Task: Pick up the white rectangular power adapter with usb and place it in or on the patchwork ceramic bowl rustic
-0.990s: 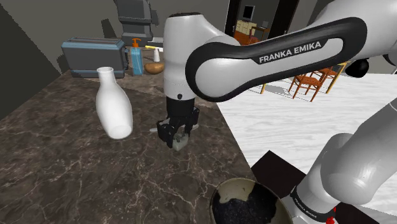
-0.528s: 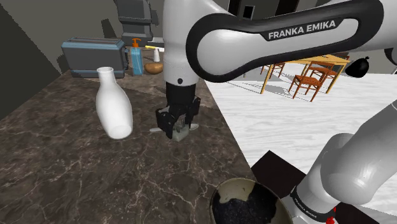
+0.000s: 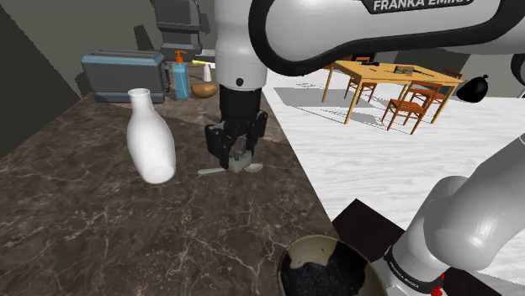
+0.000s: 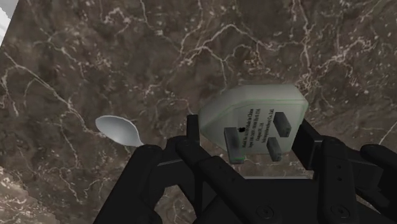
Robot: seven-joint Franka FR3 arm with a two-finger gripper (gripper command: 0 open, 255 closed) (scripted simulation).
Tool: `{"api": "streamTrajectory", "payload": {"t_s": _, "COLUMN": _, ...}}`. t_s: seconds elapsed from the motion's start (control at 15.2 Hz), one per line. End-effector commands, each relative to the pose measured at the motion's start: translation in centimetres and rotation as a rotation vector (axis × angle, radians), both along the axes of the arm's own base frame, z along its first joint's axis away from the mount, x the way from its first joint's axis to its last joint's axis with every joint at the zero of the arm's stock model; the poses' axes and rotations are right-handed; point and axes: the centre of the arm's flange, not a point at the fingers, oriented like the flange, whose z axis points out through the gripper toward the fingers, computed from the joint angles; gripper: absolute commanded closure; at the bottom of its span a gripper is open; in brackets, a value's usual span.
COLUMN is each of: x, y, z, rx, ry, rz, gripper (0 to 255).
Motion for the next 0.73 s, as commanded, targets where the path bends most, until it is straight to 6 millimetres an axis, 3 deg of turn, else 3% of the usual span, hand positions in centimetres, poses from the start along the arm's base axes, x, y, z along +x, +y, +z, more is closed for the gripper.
{"api": "streamTrajectory", "payload": {"t_s": 0.0, "x": 0.0, "y": 0.1, "z": 1.0, "rx": 0.0, "ry": 0.0, "rz": 0.0, "gripper": 255}}
{"api": "streamTrajectory", "payload": {"t_s": 0.13, "x": -0.1, "y": 0.1, "z": 1.7, "rx": 0.0, "ry": 0.0, "rz": 0.0, "gripper": 255}}
{"api": "streamTrajectory", "payload": {"t_s": 0.66, "x": -10.6, "y": 0.5, "z": 1.1, "rx": 0.0, "ry": 0.0, "rz": 0.0, "gripper": 255}}
